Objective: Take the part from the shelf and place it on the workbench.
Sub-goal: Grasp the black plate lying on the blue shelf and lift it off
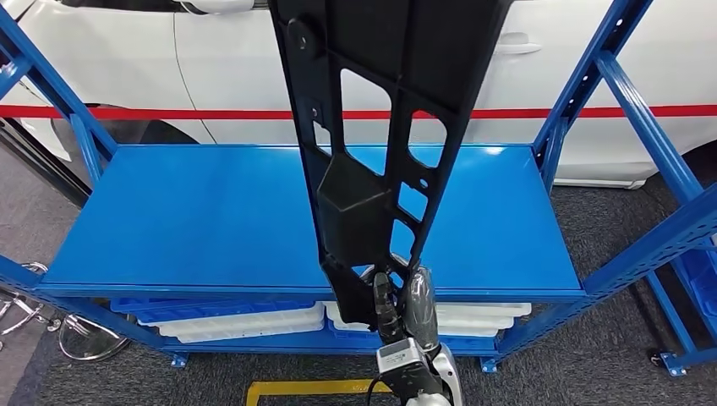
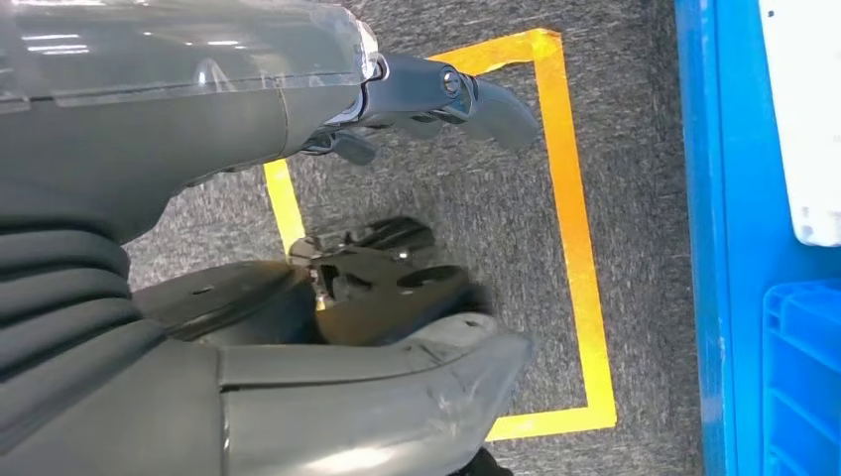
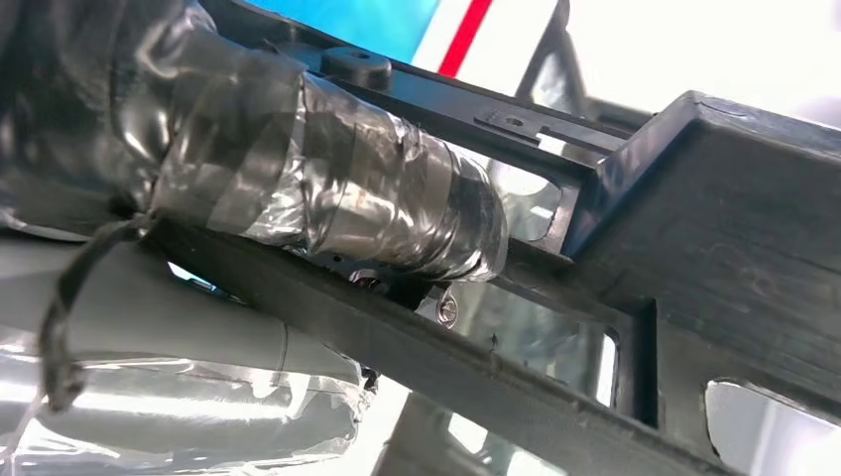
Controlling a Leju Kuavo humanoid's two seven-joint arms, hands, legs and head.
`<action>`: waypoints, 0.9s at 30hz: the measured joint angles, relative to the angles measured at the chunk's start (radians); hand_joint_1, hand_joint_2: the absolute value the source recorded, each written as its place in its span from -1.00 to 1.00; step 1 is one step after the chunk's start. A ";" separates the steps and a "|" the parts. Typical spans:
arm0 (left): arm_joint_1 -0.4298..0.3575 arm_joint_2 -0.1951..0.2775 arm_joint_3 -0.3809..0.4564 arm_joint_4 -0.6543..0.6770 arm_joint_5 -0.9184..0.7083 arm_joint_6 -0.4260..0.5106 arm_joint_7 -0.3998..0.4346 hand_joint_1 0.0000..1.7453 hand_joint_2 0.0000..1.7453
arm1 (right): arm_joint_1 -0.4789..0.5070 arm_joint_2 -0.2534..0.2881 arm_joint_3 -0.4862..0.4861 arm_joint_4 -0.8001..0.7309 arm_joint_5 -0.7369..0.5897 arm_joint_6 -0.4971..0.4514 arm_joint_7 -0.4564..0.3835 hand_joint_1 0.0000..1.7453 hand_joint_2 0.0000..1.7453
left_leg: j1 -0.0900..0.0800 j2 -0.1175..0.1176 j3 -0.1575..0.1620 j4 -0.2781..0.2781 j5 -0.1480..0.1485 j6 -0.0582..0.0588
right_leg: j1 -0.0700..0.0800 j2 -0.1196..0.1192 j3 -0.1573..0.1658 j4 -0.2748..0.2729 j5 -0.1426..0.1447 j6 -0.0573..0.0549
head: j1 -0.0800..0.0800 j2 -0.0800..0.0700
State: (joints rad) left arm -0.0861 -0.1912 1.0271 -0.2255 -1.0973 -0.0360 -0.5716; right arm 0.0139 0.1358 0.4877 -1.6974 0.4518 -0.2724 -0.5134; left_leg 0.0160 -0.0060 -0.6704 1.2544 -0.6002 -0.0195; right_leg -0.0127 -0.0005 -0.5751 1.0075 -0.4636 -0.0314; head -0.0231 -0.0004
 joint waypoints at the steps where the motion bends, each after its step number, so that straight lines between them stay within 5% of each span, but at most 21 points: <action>1: 0.002 0.001 0.002 0.000 0.000 0.000 -0.001 -1.00 1.00 | 0.000 -0.005 0.008 -0.007 -0.002 0.007 0.000 1.00 -1.00 | 0.001 0.000 -0.012 0.025 0.000 -0.002 | 0.000 0.000 0.000 0.001 -0.001 0.000 | 0.000 0.000; 2: 0.004 0.001 0.004 0.000 -0.001 0.000 -0.001 -1.00 1.00 | 0.001 -0.010 0.014 -0.013 -0.004 0.016 0.000 1.00 -1.00 | 0.001 0.000 -0.006 0.011 0.019 -0.002 | 0.000 0.001 0.000 0.002 -0.001 0.000 | 0.000 0.000; 5: 0.003 0.003 0.010 0.000 -0.005 0.000 -0.001 -1.00 1.00 | 0.000 -0.019 0.028 -0.023 -0.030 0.066 -0.002 1.00 -1.00 | 0.001 0.000 0.082 -0.178 0.112 0.006 | 0.002 0.003 0.001 0.011 -0.007 0.008 | 0.000 0.000; 7: 0.000 0.003 0.012 0.000 -0.014 -0.002 0.002 -1.00 1.00 | -0.003 -0.022 0.036 -0.024 -0.063 0.116 -0.006 1.00 -1.00 | -0.003 -0.001 0.111 -0.241 0.126 0.016 | 0.004 0.003 -0.003 0.015 -0.008 0.018 | 0.000 0.000; 11: -0.002 0.006 0.008 0.000 -0.053 0.022 0.023 -1.00 1.00 | -0.022 -0.025 0.053 -0.024 -0.129 0.197 0.001 1.00 -1.00 | 0.000 -0.001 0.113 -0.254 0.136 0.041 | 0.005 0.003 -0.009 0.030 -0.020 0.037 | 0.000 0.000; 14: -0.007 0.006 -0.005 0.000 -0.077 0.051 0.032 -1.00 1.00 | -0.047 -0.023 0.064 -0.025 -0.135 0.206 0.017 1.00 -1.00 | 0.002 0.002 0.112 -0.259 0.143 0.056 | 0.002 0.002 -0.082 0.192 -0.114 0.045 | 0.001 0.000; 16: -0.008 0.006 -0.012 0.000 -0.084 0.066 0.033 -1.00 1.00 | -0.059 -0.022 0.069 -0.025 -0.126 0.204 0.033 1.00 -1.00 | 0.001 0.002 0.111 -0.258 0.143 0.057 | 0.001 0.002 -0.127 0.290 -0.145 0.047 | 0.001 0.000; 18: -0.009 0.006 -0.015 0.000 -0.086 0.072 0.033 -1.00 1.00 | -0.070 -0.022 0.073 -0.025 -0.121 0.203 0.043 1.00 -1.00 | 0.000 0.000 0.113 -0.257 0.143 0.056 | 0.000 0.002 -0.104 0.246 -0.099 0.043 | 0.001 0.000; 21: -0.011 0.004 -0.020 0.000 -0.087 0.073 0.033 -1.00 1.00 | -0.089 -0.019 0.078 -0.025 -0.121 0.202 0.047 1.00 -1.00 | -0.004 -0.002 0.115 -0.255 0.140 0.048 | 0.006 0.002 -0.009 0.049 -0.014 0.028 | 0.000 0.000; 25: -0.014 0.003 -0.024 0.000 -0.087 0.073 0.033 -1.00 1.00 | -0.097 -0.015 0.078 -0.025 -0.120 0.200 0.047 1.00 -1.00 | -0.005 -0.002 0.111 -0.251 0.136 0.025 | 0.008 0.004 0.007 0.003 -0.005 0.016 | 0.000 0.000; 27: -0.015 0.003 -0.026 0.000 -0.087 0.073 0.033 -1.00 1.00 | -0.100 -0.010 0.079 -0.025 -0.120 0.200 0.047 1.00 -1.00 | -0.004 -0.001 0.093 -0.207 0.103 0.016 | 0.001 0.002 0.010 -0.006 0.000 0.005 | 0.000 0.000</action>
State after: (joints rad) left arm -0.1009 -0.1882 1.0010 -0.2255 -1.1845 0.0372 -0.5390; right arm -0.0856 0.1256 0.5663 -1.7224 0.3315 -0.0724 -0.4665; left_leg 0.0122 -0.0068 -0.5775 1.0477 -0.4974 -0.0034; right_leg -0.0118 0.0010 -0.5654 1.0018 -0.4634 -0.0266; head -0.0229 -0.0003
